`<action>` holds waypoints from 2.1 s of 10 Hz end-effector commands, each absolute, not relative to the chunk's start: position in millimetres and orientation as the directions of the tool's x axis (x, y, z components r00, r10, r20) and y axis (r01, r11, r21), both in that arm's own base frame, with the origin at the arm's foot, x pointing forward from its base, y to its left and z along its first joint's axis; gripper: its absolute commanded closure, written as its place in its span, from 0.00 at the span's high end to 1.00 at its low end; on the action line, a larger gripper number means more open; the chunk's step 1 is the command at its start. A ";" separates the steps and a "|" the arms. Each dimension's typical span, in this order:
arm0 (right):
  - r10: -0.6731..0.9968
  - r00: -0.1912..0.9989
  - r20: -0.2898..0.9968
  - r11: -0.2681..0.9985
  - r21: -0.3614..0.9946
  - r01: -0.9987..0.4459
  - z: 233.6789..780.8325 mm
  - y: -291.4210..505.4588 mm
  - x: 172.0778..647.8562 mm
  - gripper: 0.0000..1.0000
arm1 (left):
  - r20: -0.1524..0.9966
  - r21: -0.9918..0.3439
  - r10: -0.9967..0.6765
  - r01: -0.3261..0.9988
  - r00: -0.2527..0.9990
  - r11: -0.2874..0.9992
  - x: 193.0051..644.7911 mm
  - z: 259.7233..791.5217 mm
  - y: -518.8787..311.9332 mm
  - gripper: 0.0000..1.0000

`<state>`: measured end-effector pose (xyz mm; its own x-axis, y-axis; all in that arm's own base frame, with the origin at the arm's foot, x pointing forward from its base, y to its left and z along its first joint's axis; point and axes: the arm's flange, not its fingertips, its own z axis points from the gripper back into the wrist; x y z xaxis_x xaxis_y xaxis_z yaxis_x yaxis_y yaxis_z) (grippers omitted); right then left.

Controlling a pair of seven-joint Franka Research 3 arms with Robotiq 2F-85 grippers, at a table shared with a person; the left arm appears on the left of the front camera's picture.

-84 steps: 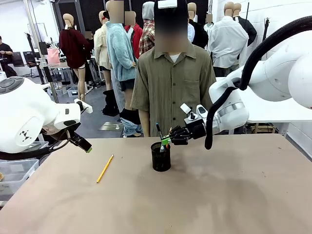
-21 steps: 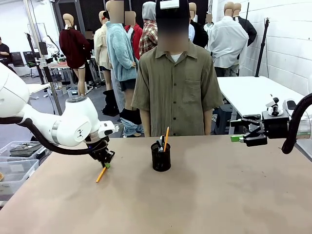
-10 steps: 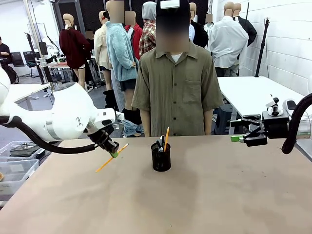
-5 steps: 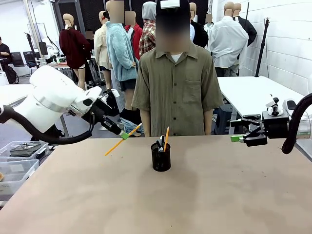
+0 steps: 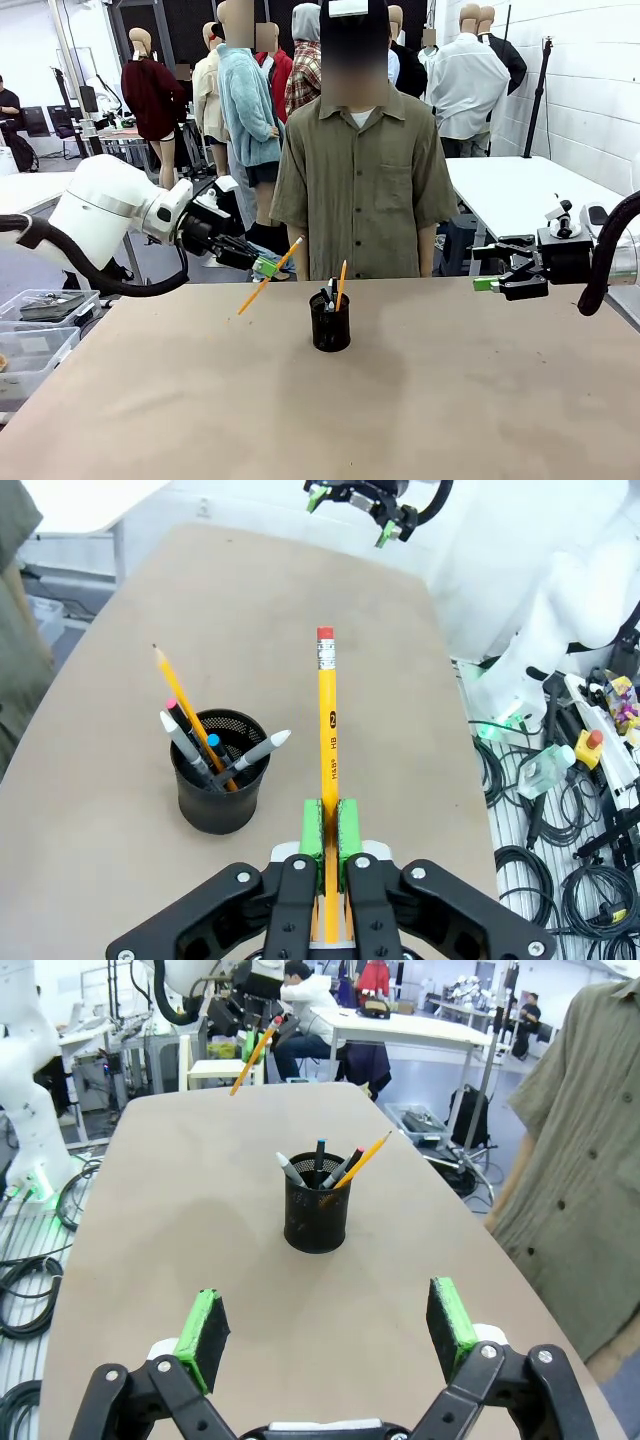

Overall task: Place the pens into the pen holder.
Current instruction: Pick up a writing instrument from the table and place it into the Pen holder.

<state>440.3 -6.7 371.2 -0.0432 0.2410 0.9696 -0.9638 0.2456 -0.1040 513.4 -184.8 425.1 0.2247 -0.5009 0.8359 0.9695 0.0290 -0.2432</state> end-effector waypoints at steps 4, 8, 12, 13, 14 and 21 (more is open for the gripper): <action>0.243 -0.049 0.969 0.241 -0.109 -0.964 371.3 -4.8 440.4 1.00 | 0.832 -0.226 -0.510 0.973 0.221 0.052 512.4 432.0 -185.1 0.00; 0.243 -0.049 0.969 0.241 -0.109 -0.964 371.3 -4.8 440.4 1.00 | 0.938 -0.178 -0.334 0.959 0.097 -0.221 544.2 415.0 -177.5 0.00; 0.243 -0.049 0.969 0.241 -0.109 -0.964 371.3 -4.8 440.4 1.00 | 0.995 -0.014 -0.097 0.933 -0.023 -0.361 569.7 396.6 -201.1 0.00; 0.243 -0.049 0.969 0.241 -0.109 -0.964 371.3 -4.8 440.4 1.00 | 0.997 0.007 -0.064 0.928 -0.033 -0.372 575.7 392.2 -208.3 0.00; 0.243 -0.049 0.969 0.241 -0.109 -0.964 371.3 -4.8 440.4 1.00 | 0.998 0.017 -0.044 0.923 -0.037 -0.385 581.7 387.9 -214.3 0.00; 0.243 -0.049 0.969 0.241 -0.109 -0.964 371.3 -4.8 440.4 1.00 | 0.989 0.134 0.114 0.890 -0.094 -0.436 631.0 359.5 -249.8 0.00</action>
<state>440.4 -6.7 371.3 -0.0434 0.2410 0.9695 -0.9638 0.2455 -0.1042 617.7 -243.9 362.3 -0.0906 0.0612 0.9940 0.8993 -0.4237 0.1081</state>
